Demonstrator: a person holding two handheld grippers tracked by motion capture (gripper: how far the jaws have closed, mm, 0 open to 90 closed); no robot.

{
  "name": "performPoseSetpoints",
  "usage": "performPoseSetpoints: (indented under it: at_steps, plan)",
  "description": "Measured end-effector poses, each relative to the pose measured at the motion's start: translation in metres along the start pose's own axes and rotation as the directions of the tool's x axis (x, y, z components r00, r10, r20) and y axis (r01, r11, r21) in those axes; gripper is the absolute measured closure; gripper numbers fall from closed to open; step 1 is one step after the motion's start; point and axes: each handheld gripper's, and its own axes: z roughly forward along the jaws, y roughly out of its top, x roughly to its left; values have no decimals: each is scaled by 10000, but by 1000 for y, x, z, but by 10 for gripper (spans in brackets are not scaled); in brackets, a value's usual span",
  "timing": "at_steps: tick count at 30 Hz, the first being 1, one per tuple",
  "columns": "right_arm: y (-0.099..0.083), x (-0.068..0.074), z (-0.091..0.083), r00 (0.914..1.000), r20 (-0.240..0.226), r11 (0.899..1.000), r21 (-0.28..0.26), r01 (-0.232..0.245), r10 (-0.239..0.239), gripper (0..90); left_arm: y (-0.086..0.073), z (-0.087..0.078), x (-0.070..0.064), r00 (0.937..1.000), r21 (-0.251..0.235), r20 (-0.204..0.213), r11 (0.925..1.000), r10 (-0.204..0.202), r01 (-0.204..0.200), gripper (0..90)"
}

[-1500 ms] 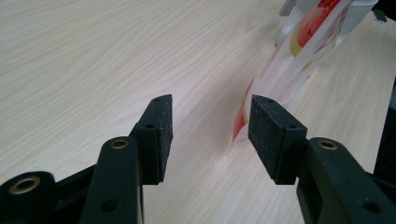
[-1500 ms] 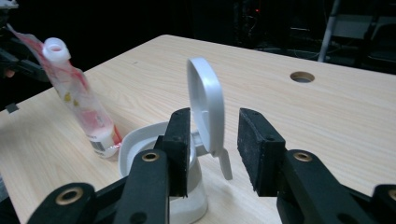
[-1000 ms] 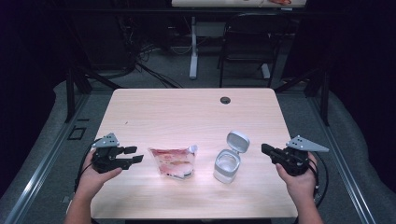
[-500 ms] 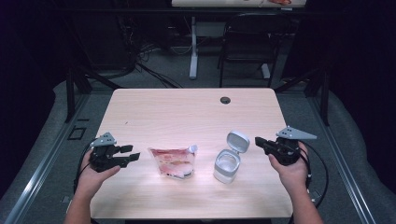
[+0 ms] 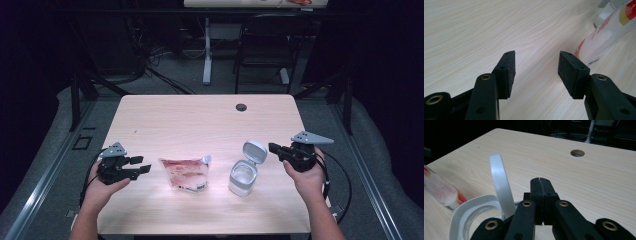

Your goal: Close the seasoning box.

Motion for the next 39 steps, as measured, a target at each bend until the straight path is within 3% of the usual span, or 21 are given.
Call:
performPoseSetpoints:
  at_steps: [14,22,29,39]
  plan:
    - [-5,24,-3,9953,-798,9985,-19,554,-554,893,0,1,0,10000,8,16,10000,37,-37,476]
    - [-11,34,-4,9924,-1002,9974,-84,714,-719,878,-1,1,0,10000,1,-8,10000,-29,29,476]
    - [-20,36,-7,9936,-900,9977,-84,671,-675,863,-2,2,1,10000,35,-23,10000,-75,75,476]
    - [-44,27,-15,9983,-289,9988,-10,497,-497,863,-3,4,1,9999,56,-91,10000,-78,79,472]
